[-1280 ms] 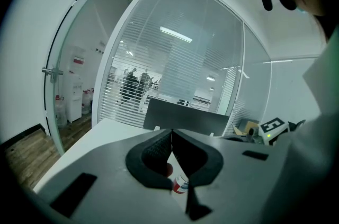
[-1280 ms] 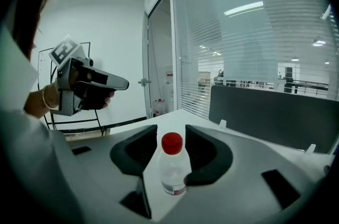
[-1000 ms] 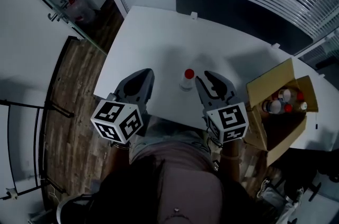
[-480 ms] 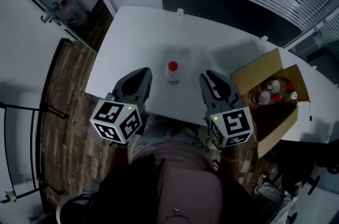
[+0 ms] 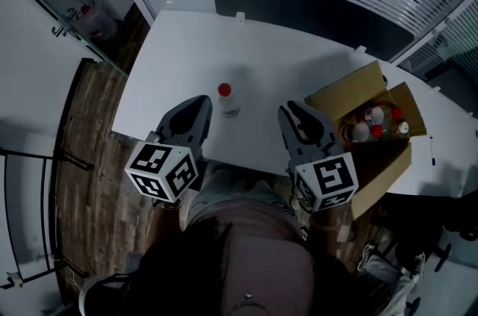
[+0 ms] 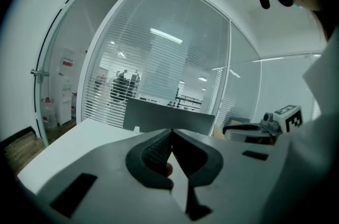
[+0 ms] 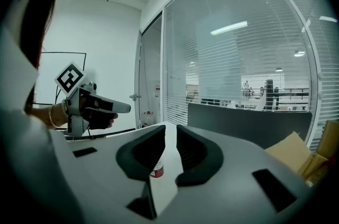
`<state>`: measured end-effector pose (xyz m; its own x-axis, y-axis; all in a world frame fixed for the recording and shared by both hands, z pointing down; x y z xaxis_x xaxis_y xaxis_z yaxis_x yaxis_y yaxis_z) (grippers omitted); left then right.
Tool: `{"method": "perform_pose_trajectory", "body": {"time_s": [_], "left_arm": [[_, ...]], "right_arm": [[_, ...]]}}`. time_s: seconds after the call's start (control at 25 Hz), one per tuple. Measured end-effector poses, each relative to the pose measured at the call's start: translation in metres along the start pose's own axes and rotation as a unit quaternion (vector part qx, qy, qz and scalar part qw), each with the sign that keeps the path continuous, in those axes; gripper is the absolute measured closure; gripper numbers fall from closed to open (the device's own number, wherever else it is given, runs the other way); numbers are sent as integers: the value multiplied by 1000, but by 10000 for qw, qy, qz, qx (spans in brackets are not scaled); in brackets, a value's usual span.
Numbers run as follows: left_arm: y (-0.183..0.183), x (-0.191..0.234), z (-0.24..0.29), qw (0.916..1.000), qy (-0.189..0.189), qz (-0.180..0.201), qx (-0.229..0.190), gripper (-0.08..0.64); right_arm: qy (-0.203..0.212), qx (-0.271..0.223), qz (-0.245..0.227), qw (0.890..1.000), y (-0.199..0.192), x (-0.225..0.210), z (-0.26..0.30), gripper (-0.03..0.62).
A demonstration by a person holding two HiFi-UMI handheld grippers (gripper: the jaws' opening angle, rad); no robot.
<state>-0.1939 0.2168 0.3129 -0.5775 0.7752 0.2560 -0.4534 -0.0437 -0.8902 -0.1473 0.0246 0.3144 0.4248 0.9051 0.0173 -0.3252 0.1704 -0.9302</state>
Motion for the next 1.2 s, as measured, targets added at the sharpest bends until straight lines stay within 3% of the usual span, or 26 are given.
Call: {"method": "perform_pose_trajectory", "body": {"time_s": [0.24, 0.44, 0.72, 0.88, 1.2], "left_arm": [[5, -31, 22, 9994, -293, 142, 110, 551], [8, -67, 54, 9962, -763, 335, 241, 551], [12, -120, 94, 9871, -1421, 613, 399, 551], [13, -146, 111, 9805, -1750, 758, 465, 551], [12, -180, 139, 9698, -2169, 940, 606, 551]], "right_arm": [[-367, -17, 171, 9992, -6, -27, -33, 511], [-1021, -68, 374, 9940, -17, -64, -71, 511], [-1986, -96, 813, 9767, -39, -110, -125, 509], [-2461, 125, 907, 9649, -55, -131, -146, 509], [-2880, 540, 1136, 9493, -83, -160, -162, 483]]}}
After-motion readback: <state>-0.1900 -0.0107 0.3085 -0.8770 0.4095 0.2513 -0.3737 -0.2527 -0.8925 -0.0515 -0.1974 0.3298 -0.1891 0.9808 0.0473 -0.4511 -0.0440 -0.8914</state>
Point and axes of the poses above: the fingertips, and each gripper's own axes: z forward along the fingers, x to its left, y out of its top, the point moved 5 cm from there along -z, backward along the fingers, and after that the axes turned 8 degrees about x, right-handed, at the moved point
